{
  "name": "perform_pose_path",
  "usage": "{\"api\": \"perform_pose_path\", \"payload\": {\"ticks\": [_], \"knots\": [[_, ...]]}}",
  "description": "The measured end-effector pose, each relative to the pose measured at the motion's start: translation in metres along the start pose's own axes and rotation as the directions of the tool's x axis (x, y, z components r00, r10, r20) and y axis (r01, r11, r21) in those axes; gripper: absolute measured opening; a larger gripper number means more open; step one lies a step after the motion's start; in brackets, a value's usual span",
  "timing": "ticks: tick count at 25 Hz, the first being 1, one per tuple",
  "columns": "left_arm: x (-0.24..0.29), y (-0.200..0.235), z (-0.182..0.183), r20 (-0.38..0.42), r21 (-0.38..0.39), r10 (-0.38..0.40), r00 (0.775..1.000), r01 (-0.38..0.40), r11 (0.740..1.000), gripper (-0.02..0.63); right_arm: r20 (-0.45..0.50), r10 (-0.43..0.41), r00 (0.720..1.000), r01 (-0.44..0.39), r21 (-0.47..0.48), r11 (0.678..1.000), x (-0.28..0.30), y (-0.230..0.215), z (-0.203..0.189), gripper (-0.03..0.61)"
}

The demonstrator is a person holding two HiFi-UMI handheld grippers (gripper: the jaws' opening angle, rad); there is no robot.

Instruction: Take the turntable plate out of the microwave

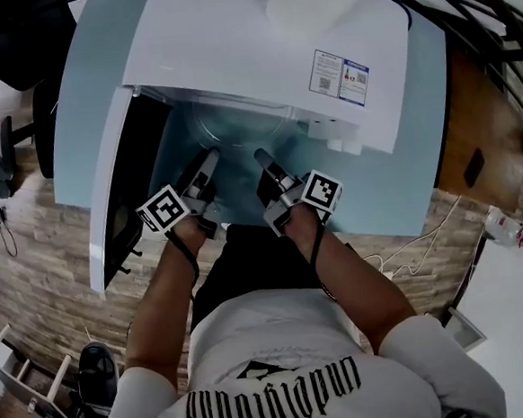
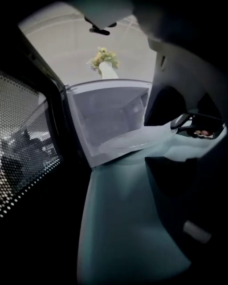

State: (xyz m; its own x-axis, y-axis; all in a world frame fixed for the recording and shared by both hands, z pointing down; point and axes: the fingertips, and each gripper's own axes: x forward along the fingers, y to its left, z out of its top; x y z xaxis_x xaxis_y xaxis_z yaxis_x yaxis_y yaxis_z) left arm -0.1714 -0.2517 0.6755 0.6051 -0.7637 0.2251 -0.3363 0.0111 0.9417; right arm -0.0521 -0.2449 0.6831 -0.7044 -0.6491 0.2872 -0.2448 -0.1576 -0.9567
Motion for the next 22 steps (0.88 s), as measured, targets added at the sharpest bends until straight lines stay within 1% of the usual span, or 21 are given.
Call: {"api": "perform_pose_path", "payload": {"ticks": [2,5,6,9,13,16,17,18,19,22], "knots": [[0.007,0.004,-0.001,-0.009,-0.029,-0.016,1.000,0.016,0.999,0.244,-0.014,-0.003,1.000,0.003,-0.006,1.000,-0.006,-0.002,-0.002,0.029],[0.016,0.014,-0.002,-0.023,-0.092,-0.013,1.000,0.011,0.996,0.244,-0.042,0.000,0.999,-0.001,-0.019,1.000,-0.012,-0.003,-0.006,0.029],[0.018,0.016,0.000,-0.024,-0.098,-0.017,1.000,0.015,0.995,0.244,-0.049,-0.001,0.999,0.000,-0.019,1.000,-0.015,-0.003,-0.007,0.029],[0.026,0.019,0.006,-0.029,-0.086,-0.039,0.999,0.036,0.996,0.244,-0.067,-0.015,0.998,0.014,-0.022,1.000,-0.022,-0.008,-0.009,0.028],[0.037,0.014,0.008,-0.056,-0.099,-0.087,0.995,0.081,0.992,0.244,-0.095,-0.022,0.995,0.017,-0.047,0.999,-0.031,-0.011,-0.010,0.026],[0.042,0.011,0.007,-0.070,-0.103,-0.105,0.992,0.098,0.990,0.238,-0.117,-0.030,0.993,0.025,-0.049,0.998,-0.036,-0.014,-0.014,0.026],[0.043,0.011,0.007,-0.069,-0.103,-0.102,0.992,0.095,0.990,0.195,-0.119,-0.029,0.992,0.024,-0.048,0.999,-0.037,-0.014,-0.015,0.026],[0.042,0.012,0.007,-0.065,-0.107,-0.098,0.993,0.091,0.990,0.137,-0.120,-0.024,0.993,0.018,-0.049,0.999,-0.037,-0.013,-0.015,0.026],[0.042,0.013,0.007,-0.058,-0.115,-0.100,0.993,0.093,0.989,0.100,-0.119,-0.016,0.993,0.010,-0.051,0.999,-0.037,-0.012,-0.014,0.026],[0.040,0.011,0.007,-0.036,-0.159,-0.134,0.990,0.126,0.979,0.088,-0.121,0.002,0.993,-0.009,-0.052,0.999,-0.036,-0.008,-0.013,0.026]]}}
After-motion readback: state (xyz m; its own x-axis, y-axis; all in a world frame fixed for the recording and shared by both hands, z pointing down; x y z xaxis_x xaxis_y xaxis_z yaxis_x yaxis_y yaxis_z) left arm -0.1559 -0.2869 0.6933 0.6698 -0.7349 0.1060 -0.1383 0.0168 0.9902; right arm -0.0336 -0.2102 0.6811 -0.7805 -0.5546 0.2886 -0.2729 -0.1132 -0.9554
